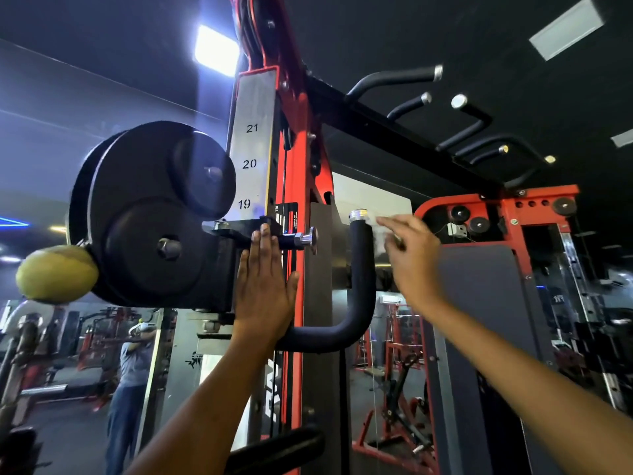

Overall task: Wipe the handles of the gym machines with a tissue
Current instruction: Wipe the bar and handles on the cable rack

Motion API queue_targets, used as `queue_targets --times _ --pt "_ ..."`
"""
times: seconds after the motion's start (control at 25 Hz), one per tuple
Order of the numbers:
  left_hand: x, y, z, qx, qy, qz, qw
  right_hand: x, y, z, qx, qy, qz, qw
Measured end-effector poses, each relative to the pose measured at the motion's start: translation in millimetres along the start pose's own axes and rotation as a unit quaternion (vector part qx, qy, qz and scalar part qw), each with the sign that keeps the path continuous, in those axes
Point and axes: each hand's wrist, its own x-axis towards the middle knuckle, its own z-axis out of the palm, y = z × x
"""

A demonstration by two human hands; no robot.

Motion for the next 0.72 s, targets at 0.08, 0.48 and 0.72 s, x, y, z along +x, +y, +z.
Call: queue_targets --times 0.08,0.48,0.72 --pt "-0.3 0.6 -1.6 -0.007 -0.008 0.002 1.0 3.8 -1.7 8.3 0.072 -0.006 0.069 0.995" --pt "-1.5 0.5 -1.5 -0.006 -0.013 -0.007 1.0 29.9 17.7 8.0 0.449 -0.177 0.393 0.782" --pt "-1.3 -0.3 2.2 0.002 -0.014 -0.007 1.0 -50.6 35.1 -8.9 0.413 -0.386 0.394 0.725"
